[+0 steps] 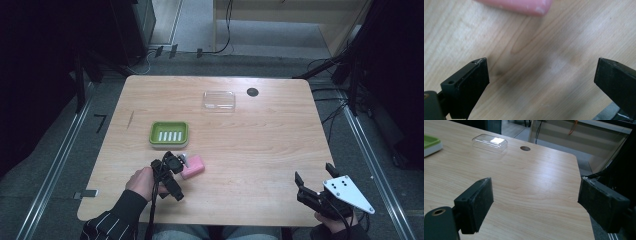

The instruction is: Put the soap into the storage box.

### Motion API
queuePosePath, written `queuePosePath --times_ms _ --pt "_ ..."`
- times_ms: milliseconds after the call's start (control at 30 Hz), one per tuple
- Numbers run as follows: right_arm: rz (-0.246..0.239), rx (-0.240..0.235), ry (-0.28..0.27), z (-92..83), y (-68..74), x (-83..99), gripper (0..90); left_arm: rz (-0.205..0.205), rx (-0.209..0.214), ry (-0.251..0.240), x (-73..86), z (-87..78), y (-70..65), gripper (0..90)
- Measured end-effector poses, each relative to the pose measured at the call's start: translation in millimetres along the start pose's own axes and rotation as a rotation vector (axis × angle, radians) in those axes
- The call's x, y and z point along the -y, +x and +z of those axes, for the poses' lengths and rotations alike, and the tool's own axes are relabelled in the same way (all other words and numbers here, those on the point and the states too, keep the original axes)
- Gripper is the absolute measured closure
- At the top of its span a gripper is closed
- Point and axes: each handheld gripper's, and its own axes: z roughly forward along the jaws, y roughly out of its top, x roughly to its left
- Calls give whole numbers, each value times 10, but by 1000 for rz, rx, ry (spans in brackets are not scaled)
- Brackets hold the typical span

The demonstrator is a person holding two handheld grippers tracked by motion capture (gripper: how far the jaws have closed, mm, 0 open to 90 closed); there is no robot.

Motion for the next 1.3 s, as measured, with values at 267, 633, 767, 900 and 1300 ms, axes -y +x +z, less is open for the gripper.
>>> queuePosePath --times_ms 267,633,767,900,1300 --pt "-2 0 -1 1 -1 0 137 22 -3 -11 -141 -16 15 3" --pt "-4 -2 1 3 -2 0 137 52 -9 -5 -322 -25 43 3" --pt "-3 -2 1 3 -2 0 137 61 -11 -9 -386 -21 48 3" --pt "0 -3 2 6 -1 -1 137 64 -7 -24 -444 -40 82 3" --pt "6 -5 5 9 -4 -1 137 103 -10 -34 -649 -49 78 3"
